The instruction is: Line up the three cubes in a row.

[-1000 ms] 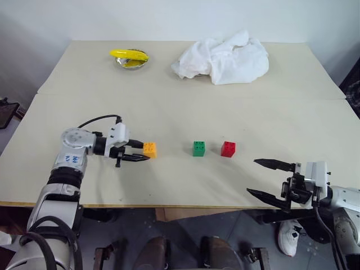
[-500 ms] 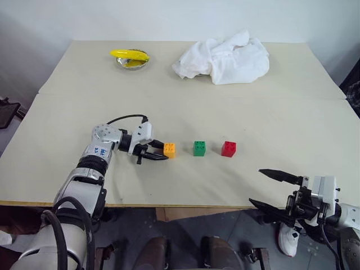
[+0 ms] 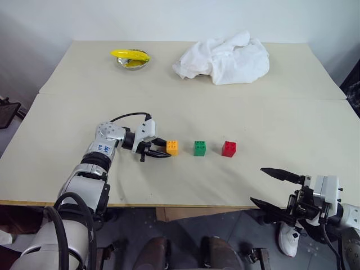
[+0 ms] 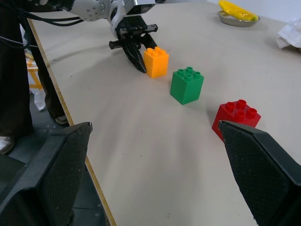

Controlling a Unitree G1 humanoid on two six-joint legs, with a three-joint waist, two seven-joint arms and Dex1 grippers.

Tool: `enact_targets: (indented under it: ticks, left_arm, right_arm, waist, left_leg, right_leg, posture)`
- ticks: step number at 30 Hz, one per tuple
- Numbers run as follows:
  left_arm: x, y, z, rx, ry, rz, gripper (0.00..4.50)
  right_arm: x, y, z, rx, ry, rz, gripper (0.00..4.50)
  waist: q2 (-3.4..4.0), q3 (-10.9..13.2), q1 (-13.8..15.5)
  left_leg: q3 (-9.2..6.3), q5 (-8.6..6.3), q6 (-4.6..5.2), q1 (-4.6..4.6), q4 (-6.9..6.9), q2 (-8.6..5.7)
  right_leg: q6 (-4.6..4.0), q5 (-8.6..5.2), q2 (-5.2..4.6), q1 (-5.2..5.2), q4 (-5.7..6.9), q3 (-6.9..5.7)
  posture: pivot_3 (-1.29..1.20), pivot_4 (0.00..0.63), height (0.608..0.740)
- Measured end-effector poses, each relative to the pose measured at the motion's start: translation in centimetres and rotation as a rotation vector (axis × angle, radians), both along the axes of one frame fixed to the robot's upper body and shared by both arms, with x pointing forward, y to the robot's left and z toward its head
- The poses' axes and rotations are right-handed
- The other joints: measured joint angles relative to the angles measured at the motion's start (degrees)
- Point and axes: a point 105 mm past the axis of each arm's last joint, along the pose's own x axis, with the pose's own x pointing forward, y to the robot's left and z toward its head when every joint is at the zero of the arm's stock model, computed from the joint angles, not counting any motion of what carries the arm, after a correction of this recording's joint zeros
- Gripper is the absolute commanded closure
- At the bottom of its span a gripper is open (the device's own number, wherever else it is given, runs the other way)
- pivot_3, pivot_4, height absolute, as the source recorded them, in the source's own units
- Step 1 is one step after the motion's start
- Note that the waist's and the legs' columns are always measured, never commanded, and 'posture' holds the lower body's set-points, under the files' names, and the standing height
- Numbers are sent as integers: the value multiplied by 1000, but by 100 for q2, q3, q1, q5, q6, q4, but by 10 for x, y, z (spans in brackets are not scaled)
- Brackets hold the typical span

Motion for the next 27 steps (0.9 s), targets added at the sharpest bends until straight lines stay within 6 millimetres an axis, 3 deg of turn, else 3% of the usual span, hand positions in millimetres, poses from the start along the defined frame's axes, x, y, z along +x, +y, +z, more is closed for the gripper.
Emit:
enact_targets:
  ticks: [7, 12, 16, 19, 22, 24, 27]
  left_arm:
    - [1, -1, 0, -15, 2, 15, 19]
    - [4, 4, 3, -26, -18, 40, 19]
    - [0, 27, 15, -43, -40, 38, 19]
    - [-7, 55, 31, -82, -91, 53, 19]
    - [-21, 100, 45, -100, -158, 143, 19]
    - [-37, 126, 47, -101, -184, 212, 19]
    - [-60, 147, 37, -99, -162, 286, 19]
  right_arm:
    - [1, 0, 1, 0, -6, 2, 0]
    - [1, 0, 1, 3, -9, 2, 0]
    - [1, 0, 1, 6, -9, 3, 0]
    - [3, -1, 0, 7, -4, 9, 0]
    - [4, -3, -2, 4, 6, 28, 0]
    - [8, -5, -1, -2, 5, 48, 0]
    - [11, -6, -1, -10, 9, 71, 0]
  waist:
    - [0, 0, -6]
    - [-1, 0, -18]
    - [0, 0, -36]
    - [0, 0, -63]
    - [1, 0, -120]
    - [3, -1, -165]
    - [4, 0, -172]
  left_leg:
    - [0, 1, 0, 0, 1, 0]
    - [0, 1, 0, 0, 0, 1]
    - [1, 1, -1, -1, -1, 4]
    - [2, 1, -2, 0, -2, 10]
    - [-1, -1, -5, 2, -4, 17]
    - [-8, -2, -6, 2, -4, 18]
    - [-21, -3, -8, 2, -4, 19]
  right_leg:
    - [0, 0, 0, 0, 1, 0]
    - [0, 0, 1, -2, 1, 0]
    - [0, 0, 2, -4, 1, 1]
    - [0, 0, -1, -5, -1, 4]
    - [0, 0, -10, -5, -2, 11]
    - [-1, 0, -19, -2, -3, 37]
    - [-1, 0, -21, 2, -7, 64]
  posture:
    - [0, 150, 740]
    - [0, 150, 740]
    - [0, 150, 740]
    - [0, 150, 740]
    - [0, 150, 740]
    - [0, 150, 740]
    - [0, 150, 740]
